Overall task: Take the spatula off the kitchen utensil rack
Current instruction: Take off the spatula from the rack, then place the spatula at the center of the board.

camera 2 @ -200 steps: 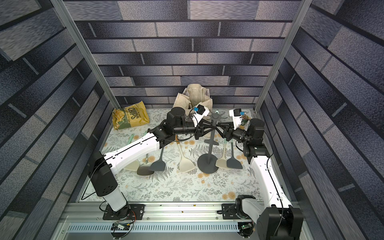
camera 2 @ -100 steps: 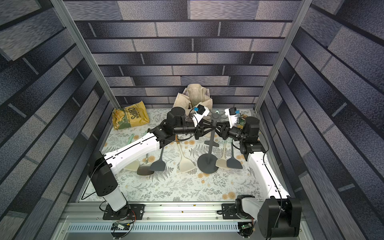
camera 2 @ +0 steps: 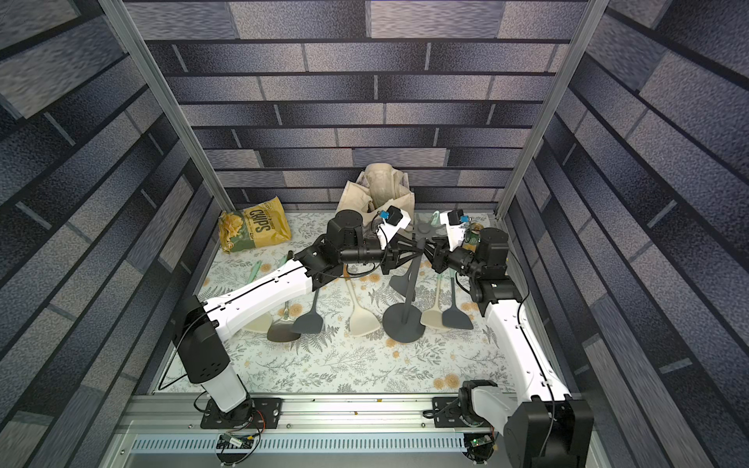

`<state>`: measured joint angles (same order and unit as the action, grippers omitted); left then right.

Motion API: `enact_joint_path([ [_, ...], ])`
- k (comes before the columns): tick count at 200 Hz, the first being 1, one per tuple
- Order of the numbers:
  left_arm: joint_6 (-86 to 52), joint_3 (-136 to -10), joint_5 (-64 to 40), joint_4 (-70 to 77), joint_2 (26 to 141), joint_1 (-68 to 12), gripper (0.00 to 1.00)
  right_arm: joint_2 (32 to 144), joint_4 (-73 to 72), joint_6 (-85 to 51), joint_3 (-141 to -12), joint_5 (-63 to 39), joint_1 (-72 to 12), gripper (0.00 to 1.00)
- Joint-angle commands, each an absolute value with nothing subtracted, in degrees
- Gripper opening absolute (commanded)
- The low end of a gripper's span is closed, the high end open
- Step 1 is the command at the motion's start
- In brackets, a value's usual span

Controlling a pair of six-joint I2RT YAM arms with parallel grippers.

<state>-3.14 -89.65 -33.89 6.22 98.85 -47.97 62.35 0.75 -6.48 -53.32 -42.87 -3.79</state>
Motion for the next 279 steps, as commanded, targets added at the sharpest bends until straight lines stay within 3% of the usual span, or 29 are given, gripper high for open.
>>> enact_joint_path([
  [1, -4.3, -91.1, -35.1, 10.0, 97.5, -48.4, 0.24, 60.1, 4.4, -3.6, -55.0, -35.9, -4.2, 0.08],
  [122, -5.4, -85.8, -31.8, 12.4, 94.7, -49.7, 0.28, 58.0, 17.2, 0.9, -59.7, -0.2, -3.9, 0.06],
  [200, -3.5, -82.4, -27.8, 14.2, 91.9, -50.5, 0.55, 62.8, 36.7, 2.7, -72.6, 15.4, -1.8, 0.06],
  [226, -2.3, -80.3, -26.1, 14.6, 90.3, -50.6, 0.64, 66.6, 42.2, 2.4, -76.1, 16.7, -0.6, 0.07],
  [279, 1.2, -75.8, -22.2, 12.3, 86.0, -51.1, 0.73, 74.3, 49.0, 1.6, -79.9, 16.0, 2.1, 0.08],
])
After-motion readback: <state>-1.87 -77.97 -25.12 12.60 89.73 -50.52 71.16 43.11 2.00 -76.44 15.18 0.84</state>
